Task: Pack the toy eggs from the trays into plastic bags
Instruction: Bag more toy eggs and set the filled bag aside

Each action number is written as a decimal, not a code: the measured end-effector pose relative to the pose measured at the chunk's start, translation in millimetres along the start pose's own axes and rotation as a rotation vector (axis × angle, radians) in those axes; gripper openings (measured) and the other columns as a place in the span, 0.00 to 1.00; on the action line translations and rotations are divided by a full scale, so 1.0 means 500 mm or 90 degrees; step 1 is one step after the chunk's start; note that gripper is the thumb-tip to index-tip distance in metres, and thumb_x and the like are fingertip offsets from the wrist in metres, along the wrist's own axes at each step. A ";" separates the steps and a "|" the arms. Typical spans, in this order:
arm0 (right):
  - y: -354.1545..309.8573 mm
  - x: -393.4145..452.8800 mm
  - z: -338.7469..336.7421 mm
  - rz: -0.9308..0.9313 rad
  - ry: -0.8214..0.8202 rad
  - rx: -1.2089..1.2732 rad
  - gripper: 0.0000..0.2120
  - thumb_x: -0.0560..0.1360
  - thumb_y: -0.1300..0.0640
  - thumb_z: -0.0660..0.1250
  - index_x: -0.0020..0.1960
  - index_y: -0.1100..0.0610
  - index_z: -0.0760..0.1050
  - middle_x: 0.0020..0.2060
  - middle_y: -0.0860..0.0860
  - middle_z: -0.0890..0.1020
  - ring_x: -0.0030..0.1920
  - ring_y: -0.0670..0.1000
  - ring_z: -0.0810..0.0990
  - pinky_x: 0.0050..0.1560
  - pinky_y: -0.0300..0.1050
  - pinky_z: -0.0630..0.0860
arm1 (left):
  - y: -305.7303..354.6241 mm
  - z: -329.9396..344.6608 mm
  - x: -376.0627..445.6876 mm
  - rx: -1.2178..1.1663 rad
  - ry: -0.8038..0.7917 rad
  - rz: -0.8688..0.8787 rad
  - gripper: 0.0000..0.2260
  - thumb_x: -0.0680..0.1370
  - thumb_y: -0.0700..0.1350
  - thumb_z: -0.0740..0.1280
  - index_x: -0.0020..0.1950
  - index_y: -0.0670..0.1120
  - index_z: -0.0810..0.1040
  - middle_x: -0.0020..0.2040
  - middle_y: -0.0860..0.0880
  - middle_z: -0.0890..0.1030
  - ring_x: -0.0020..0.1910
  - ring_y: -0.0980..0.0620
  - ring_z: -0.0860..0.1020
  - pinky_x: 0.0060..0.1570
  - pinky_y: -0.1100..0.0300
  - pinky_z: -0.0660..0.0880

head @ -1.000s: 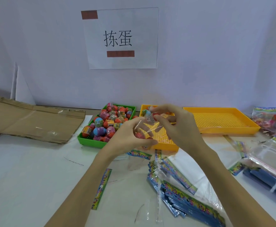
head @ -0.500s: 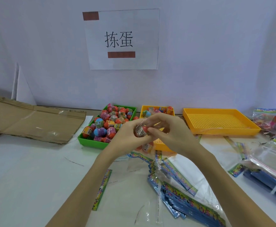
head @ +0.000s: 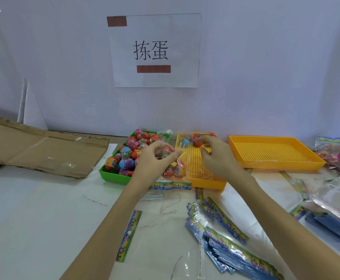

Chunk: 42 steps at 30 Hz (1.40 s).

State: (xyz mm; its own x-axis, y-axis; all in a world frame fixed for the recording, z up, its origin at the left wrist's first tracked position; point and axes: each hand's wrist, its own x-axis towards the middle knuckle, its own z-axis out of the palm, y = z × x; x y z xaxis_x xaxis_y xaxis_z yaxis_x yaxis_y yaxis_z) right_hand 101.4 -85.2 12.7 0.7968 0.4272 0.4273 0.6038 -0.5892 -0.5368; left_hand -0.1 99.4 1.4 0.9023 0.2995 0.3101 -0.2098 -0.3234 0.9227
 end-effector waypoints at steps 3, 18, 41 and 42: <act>0.019 0.061 0.023 0.006 -0.096 -0.107 0.20 0.83 0.66 0.61 0.74 0.57 0.73 0.71 0.55 0.76 0.70 0.57 0.74 0.68 0.50 0.72 | 0.008 0.003 -0.004 -0.011 -0.031 -0.002 0.12 0.77 0.53 0.76 0.53 0.48 0.81 0.28 0.60 0.79 0.28 0.62 0.79 0.31 0.71 0.74; 0.006 0.048 0.014 0.091 0.124 0.138 0.15 0.81 0.61 0.69 0.67 0.61 0.74 0.56 0.52 0.81 0.54 0.49 0.81 0.51 0.37 0.78 | 0.020 0.007 -0.009 0.000 -0.064 0.001 0.15 0.74 0.52 0.79 0.58 0.53 0.82 0.49 0.61 0.84 0.49 0.70 0.80 0.46 0.74 0.75; -0.069 -0.105 -0.053 -0.190 0.169 0.092 0.11 0.81 0.60 0.71 0.62 0.55 0.82 0.55 0.50 0.81 0.29 0.45 0.80 0.37 0.33 0.76 | 0.029 0.031 -0.020 0.103 -0.077 0.128 0.20 0.74 0.50 0.79 0.64 0.53 0.78 0.54 0.59 0.81 0.57 0.56 0.79 0.56 0.58 0.76; -0.067 -0.104 -0.053 -0.180 0.156 0.095 0.11 0.81 0.59 0.71 0.63 0.55 0.82 0.56 0.50 0.80 0.29 0.44 0.80 0.37 0.33 0.76 | 0.030 0.031 -0.021 0.103 -0.075 0.129 0.20 0.74 0.51 0.79 0.64 0.53 0.78 0.55 0.59 0.81 0.56 0.56 0.78 0.55 0.58 0.75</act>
State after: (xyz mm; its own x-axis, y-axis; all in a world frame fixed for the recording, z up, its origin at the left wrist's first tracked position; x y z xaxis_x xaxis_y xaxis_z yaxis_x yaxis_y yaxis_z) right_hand 39.1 -105.7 27.8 0.5802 0.3711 0.7250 0.8098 -0.3579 -0.4649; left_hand -6.8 77.7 8.4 0.8876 0.1112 0.4470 -0.3360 -0.5074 0.7935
